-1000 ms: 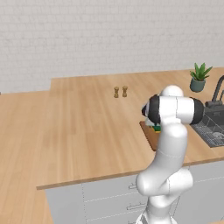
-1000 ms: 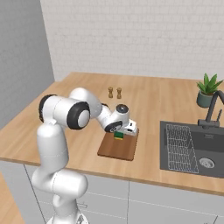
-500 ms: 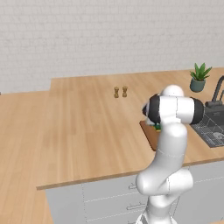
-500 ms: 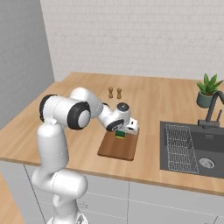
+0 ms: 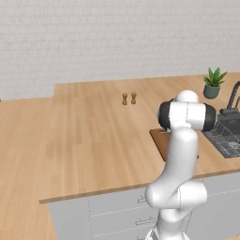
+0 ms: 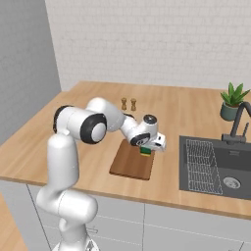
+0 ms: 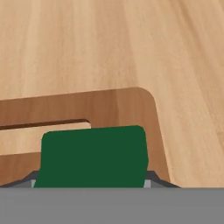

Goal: Pick up the sponge from the counter and clean the cutting board by briefly scrubbing or pressing down on the cutting board. Once finished, release the sponge.

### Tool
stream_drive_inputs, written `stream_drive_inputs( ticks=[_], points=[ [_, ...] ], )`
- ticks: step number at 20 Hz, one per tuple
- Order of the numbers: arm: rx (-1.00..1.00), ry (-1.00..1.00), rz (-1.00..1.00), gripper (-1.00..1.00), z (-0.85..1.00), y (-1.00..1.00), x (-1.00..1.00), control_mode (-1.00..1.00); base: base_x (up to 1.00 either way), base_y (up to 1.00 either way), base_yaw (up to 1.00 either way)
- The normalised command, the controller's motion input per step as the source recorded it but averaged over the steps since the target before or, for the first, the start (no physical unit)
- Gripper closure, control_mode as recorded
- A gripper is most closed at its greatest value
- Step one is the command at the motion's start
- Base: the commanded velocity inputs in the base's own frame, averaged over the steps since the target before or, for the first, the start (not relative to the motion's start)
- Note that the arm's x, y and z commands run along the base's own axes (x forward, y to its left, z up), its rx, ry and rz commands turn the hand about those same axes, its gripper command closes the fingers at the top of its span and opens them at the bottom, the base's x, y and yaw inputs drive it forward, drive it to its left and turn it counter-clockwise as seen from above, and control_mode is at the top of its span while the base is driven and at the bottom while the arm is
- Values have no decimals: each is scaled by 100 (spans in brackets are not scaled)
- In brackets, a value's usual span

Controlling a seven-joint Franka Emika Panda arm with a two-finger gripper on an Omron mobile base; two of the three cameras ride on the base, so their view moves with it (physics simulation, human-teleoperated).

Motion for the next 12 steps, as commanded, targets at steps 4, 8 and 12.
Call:
stream_drive_inputs(
  ticks=[4, 8, 12],
  points=[
    [-4, -1, -4, 100, -97, 0, -6, -100, 0, 0, 0],
    [-2, 0, -5, 100, -69, 0, -6, -100, 0, 0, 0],
    [0, 0, -12, 100, -8, -9, -64, -100, 0, 0, 0]
  ],
)
